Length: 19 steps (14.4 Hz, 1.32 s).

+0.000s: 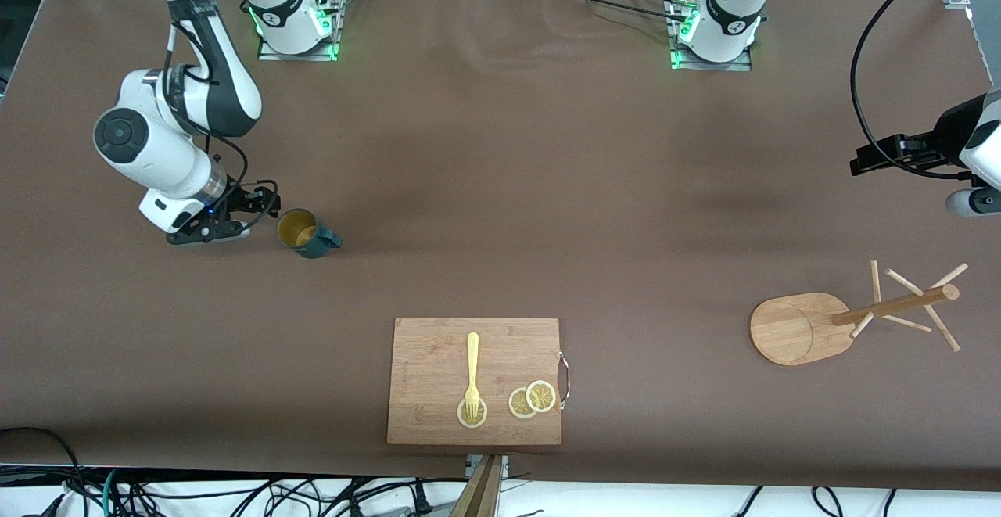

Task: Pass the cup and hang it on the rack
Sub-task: 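Reach the right gripper down to the teal mug rim and close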

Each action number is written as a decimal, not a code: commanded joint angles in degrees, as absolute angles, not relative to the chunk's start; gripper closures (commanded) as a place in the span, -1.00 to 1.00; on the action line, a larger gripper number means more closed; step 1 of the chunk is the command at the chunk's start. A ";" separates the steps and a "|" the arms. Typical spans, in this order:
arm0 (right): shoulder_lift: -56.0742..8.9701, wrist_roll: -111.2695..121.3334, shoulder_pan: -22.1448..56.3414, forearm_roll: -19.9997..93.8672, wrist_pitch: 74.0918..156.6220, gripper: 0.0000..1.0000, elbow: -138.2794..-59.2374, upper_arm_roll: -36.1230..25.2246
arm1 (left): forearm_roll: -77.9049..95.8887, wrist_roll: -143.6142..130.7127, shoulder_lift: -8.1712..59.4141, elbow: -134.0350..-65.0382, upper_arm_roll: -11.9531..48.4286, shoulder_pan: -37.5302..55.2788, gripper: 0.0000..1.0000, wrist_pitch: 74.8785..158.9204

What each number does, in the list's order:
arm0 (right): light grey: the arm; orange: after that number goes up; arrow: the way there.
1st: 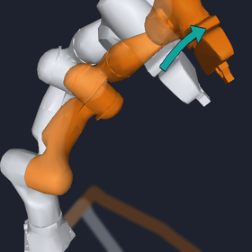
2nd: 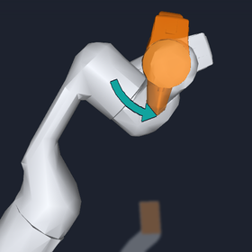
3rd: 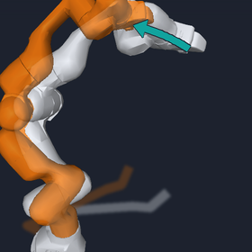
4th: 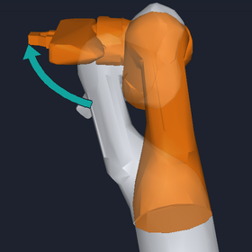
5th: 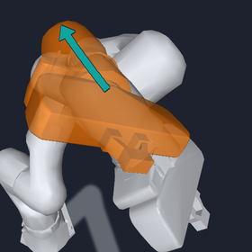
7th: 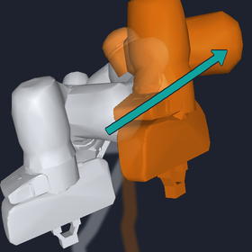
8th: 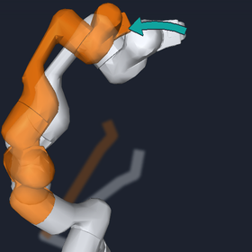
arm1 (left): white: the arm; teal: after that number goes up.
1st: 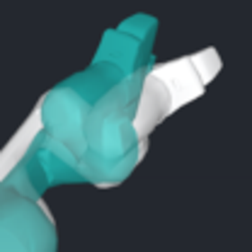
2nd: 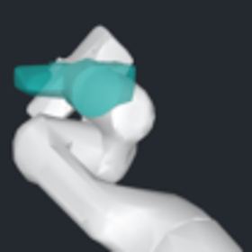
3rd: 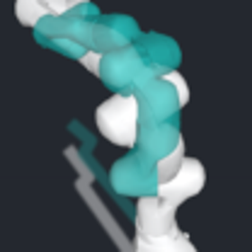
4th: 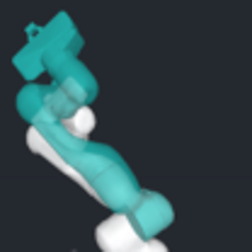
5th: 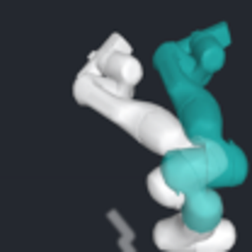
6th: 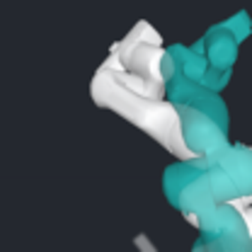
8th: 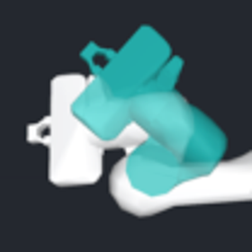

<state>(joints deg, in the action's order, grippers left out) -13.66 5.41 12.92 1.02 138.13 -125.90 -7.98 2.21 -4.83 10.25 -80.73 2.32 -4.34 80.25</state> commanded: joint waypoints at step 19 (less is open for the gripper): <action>-18.54 3.60 13.54 5.19 143.00 0.60 -125.07 -5.89 | 1.76 -5.10 11.16 -78.93 2.29 -4.75 -1.00 79.98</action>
<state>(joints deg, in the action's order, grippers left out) -18.52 4.19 13.47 4.24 143.04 -125.19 -6.19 2.21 -4.83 10.25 -80.73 2.26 -4.48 80.25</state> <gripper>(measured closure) 0.749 0.000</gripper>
